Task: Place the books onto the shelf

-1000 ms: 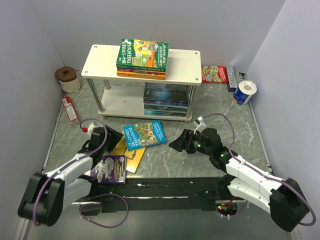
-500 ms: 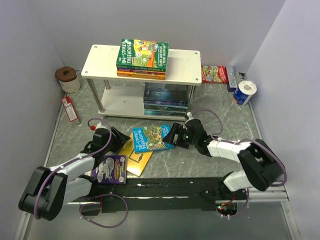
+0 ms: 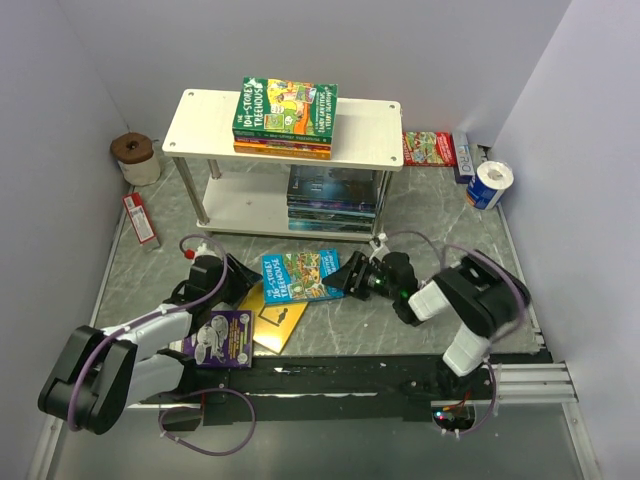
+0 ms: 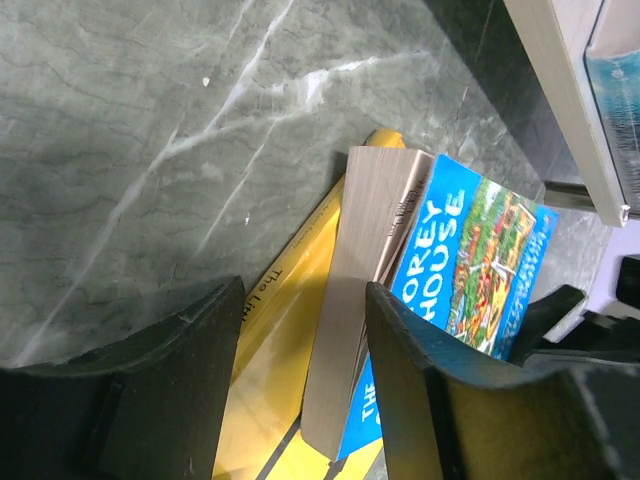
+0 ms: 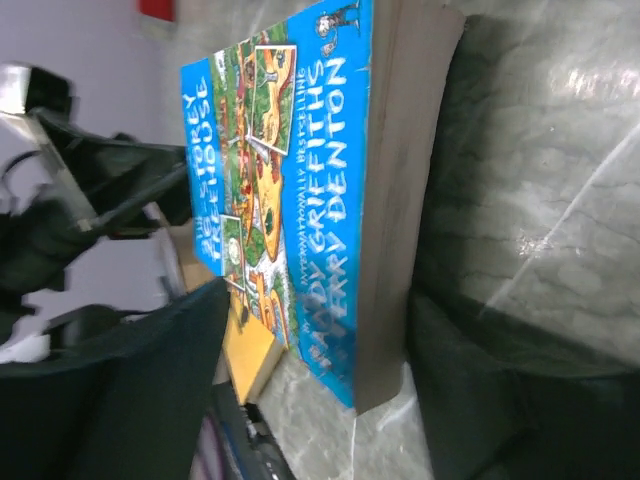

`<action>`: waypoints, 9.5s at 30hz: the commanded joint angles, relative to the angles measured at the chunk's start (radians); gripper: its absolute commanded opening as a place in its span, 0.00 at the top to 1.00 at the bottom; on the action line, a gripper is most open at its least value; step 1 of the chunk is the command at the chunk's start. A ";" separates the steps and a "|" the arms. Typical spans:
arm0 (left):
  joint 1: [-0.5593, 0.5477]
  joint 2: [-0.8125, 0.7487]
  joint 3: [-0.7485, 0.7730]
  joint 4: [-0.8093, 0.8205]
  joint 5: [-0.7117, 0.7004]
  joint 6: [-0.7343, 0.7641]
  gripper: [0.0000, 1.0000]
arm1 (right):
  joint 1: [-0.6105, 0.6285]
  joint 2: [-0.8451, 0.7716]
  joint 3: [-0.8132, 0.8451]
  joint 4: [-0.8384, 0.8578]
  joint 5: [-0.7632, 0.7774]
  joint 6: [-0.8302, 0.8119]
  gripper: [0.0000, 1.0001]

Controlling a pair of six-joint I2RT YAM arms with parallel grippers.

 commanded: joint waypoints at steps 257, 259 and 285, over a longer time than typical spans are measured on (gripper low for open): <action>0.254 0.265 1.272 -0.125 0.459 0.071 0.66 | -0.200 0.177 1.973 -1.523 -0.179 -0.433 0.53; 0.254 0.255 1.272 -0.122 0.462 0.067 0.66 | -0.194 0.174 1.971 -1.523 -0.177 -0.434 0.53; 0.260 0.198 1.199 -0.166 0.399 0.093 0.63 | -0.146 0.097 1.875 -1.516 -0.121 -0.446 0.53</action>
